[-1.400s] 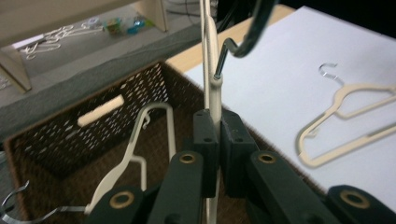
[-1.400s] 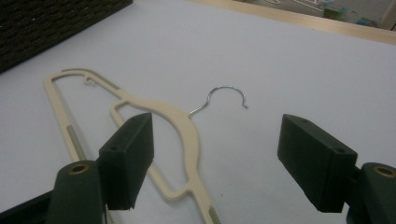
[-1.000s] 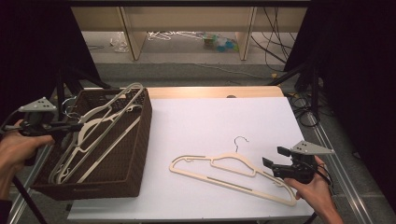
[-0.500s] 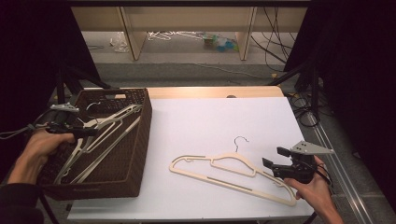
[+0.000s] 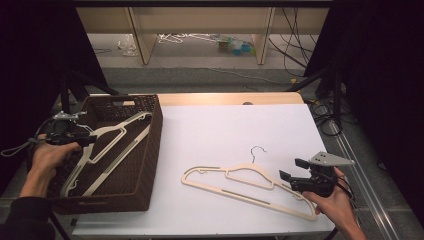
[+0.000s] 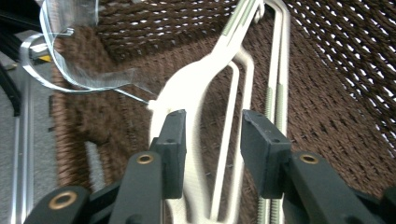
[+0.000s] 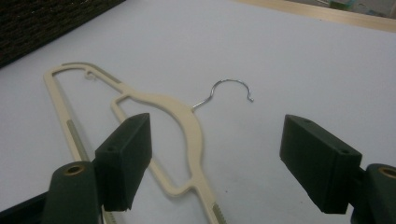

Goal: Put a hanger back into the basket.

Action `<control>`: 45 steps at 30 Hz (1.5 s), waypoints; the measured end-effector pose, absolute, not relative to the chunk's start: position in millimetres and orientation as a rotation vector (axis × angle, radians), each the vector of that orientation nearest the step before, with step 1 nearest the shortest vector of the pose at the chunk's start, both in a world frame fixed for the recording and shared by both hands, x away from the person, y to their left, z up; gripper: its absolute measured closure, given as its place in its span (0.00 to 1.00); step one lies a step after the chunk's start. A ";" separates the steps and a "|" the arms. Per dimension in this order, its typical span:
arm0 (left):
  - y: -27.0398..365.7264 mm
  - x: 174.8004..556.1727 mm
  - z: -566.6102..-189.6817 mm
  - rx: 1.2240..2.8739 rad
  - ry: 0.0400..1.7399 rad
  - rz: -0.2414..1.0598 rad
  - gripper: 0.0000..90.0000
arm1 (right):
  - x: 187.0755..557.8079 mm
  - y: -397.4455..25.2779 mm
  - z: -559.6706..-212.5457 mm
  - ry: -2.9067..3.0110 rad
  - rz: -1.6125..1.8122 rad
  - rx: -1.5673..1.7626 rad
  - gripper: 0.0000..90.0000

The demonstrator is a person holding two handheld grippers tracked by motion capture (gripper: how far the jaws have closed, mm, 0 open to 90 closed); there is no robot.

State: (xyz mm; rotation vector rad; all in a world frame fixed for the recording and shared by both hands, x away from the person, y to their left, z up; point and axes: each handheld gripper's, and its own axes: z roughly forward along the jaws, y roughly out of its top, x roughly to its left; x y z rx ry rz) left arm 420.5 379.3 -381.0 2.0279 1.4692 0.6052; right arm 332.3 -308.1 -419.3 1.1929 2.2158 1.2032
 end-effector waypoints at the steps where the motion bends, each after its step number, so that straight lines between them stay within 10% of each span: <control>1: 378.5 419.4 -380.0 2.027 1.467 0.613 0.66 | 333.0 -308.0 -420.0 2.201 1.207 1.184 0.29; 25: 198.2 315.7 -362.7 1.861 0.942 0.566 0.21 | 334.9 -303.7 -428.4 2.356 1.116 1.172 0.19; 45: 129.7 276.3 -438.1 2.123 0.724 0.418 0.22 | 369.4 -303.0 -462.6 2.696 0.811 1.079 0.57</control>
